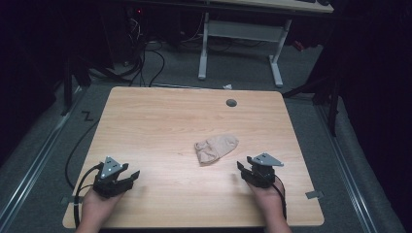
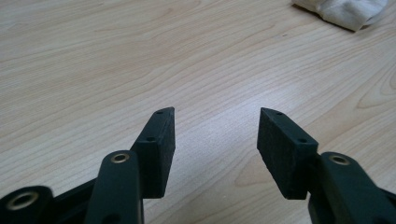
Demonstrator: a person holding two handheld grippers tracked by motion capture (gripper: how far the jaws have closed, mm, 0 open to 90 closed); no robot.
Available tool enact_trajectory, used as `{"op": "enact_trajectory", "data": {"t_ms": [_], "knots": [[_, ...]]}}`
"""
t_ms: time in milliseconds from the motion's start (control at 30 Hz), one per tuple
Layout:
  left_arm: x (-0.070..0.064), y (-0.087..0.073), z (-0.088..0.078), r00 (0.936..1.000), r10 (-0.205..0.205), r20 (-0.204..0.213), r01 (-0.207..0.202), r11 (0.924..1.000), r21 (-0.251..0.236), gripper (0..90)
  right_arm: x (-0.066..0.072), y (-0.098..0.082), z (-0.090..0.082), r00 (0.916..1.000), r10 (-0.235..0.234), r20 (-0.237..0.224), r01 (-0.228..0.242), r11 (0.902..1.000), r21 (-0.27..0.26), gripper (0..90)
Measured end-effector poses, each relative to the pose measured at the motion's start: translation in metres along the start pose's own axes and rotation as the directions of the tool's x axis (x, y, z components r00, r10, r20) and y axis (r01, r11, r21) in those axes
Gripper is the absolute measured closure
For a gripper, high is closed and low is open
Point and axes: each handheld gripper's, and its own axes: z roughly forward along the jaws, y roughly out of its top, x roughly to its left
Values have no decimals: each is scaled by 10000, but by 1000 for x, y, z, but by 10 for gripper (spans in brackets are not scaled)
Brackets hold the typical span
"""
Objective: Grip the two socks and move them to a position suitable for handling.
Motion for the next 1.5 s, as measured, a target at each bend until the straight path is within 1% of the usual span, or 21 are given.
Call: {"op": "enact_trajectory", "data": {"t_ms": [67,133,233,267,333,400,467,500,533,600,700,867,900,933,967,1100,1167,1233,1400,1467,1500], "knots": [[1,1,0,10000,-27,-25,27,10000,-17,462,-2,-1,0,10000,38,40,-38,10000,36,527],[1,2,2,10000,-78,12,78,9999,-76,452,-6,-2,-2,9997,236,71,-236,9997,23,525],[1,3,2,10000,-52,74,52,10000,-21,439,-8,-2,-3,9995,266,150,-266,9996,0,510],[1,3,2,10000,-42,90,42,10000,-43,432,-9,-1,-3,9993,329,161,-330,9994,42,509],[0,3,2,9999,-30,138,32,9999,-113,421,-10,-1,-4,9993,313,212,-314,9995,47,505],[0,3,1,9998,-1,182,4,9999,-139,410,-10,-1,-4,9992,393,125,-394,9992,72,505],[1,2,1,9998,6,176,-3,9999,-143,405,-10,-1,-4,9994,332,93,-333,9994,119,506],[1,2,0,9998,-42,203,46,9999,-151,398,-8,-1,-3,9994,331,108,-334,9992,235,506],[1,2,0,9997,-56,220,60,9998,-185,396,-8,0,-3,9994,346,23,-347,9991,231,509],[2,2,0,9997,-75,251,79,9998,-164,392,-8,0,-3,9994,339,-4,-339,9991,237,521],[2,1,0,9996,-95,263,99,9998,-157,382,-4,2,-5,9997,212,-102,-210,9996,171,557],[1,2,0,9994,-27,333,31,9999,-110,379,1,5,-5,9994,194,-288,-190,9997,128,558],[0,3,1,9994,8,349,-5,10000,-89,381,2,6,-5,9995,151,-267,-148,9998,116,558],[0,3,1,9994,19,352,-18,10000,-39,392,5,8,-4,9999,31,-123,-31,10000,36,557],[-1,3,2,9993,-22,378,23,10000,-16,392,5,8,-4,9999,31,-123,-31,10000,36,557],[-1,4,4,9995,48,326,-50,10000,62,391,11,17,-2,9998,-20,-186,18,9999,-134,556],[-1,4,4,9995,55,304,-57,10000,44,393,14,21,-1,9995,-88,-301,83,9998,-166,551],[0,3,4,9997,32,261,-31,10000,-18,394,18,25,0,9991,-258,-331,251,9995,-192,548],[0,4,3,9996,41,276,-39,10000,-53,392,24,38,0,9981,-430,-449,412,9983,-408,554],[1,3,3,9994,57,354,-55,10000,-61,415,29,46,3,9971,-575,-501,551,9973,-486,558],[1,3,3,9994,57,354,-55,10000,-61,414,29,46,3,9971,-575,-501,551,9973,-486,558]]}}
